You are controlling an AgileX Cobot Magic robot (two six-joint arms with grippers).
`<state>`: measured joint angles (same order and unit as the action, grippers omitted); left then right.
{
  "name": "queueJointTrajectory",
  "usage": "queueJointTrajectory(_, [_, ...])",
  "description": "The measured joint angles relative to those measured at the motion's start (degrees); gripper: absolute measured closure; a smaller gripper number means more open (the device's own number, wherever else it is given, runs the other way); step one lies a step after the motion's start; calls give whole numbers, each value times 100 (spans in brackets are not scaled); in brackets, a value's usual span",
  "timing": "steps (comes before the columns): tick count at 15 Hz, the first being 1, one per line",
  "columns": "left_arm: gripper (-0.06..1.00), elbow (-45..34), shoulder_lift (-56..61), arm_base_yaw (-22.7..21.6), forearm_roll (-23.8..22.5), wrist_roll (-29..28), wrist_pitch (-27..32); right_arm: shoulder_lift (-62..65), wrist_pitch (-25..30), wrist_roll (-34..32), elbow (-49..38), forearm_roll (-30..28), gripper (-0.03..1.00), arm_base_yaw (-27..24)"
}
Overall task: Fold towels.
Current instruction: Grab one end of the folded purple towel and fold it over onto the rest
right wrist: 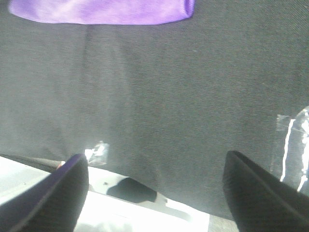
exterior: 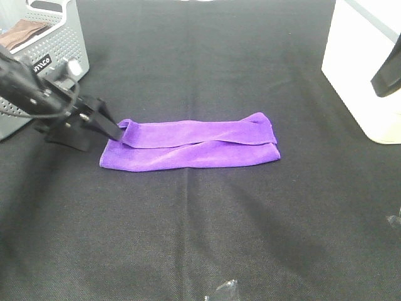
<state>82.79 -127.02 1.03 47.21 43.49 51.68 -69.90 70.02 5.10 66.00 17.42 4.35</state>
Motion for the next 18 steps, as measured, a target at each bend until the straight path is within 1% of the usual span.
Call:
queueJointTrajectory(2, [4, 189, -246, 40, 29, -17, -52, 115, 0, 0, 0, 80, 24, 0])
queueJointTrajectory(4, [4, 390, -401, 40, 92, -40, 69, 172, 0, 0, 0, 143, 24, 0])
queueJointTrajectory(7, [4, 424, -413, 40, 109, -264, 80, 275, 0, 0, 0, 178, 24, 0])
queueJointTrajectory(9, [4, 424, -424, 46, 115, -315, 57, 338, 0, 0, 0, 178, 24, 0])
queueJointTrajectory(10, [4, 430, -424, 80, 86, -390, 29, 338, 0, 0, 0, 178, 24, 0])
queueJointTrajectory(11, [6, 458, -453, 229, -6, -613, -109, 338, 0, 0, 0, 218, 24, 0])
queueJointTrajectory(14, [19, 493, -493, 705, -195, -1037, -567, 338, 0, 0, 0, 367, 24, 0])
queueJointTrajectory(15, [27, 493, -498, 791, -281, -1180, -693, 338, 0, 6, 0, 367, 24, 0])
queueJointTrajectory(16, [37, 493, -521, 819, -361, -1306, -779, 338, 0, 29, 0, 367, 24, 0])
queueJointTrajectory(18, [70, 493, -550, 819, -619, -1461, -865, 338, 0, 46, 0, 367, 24, 0])
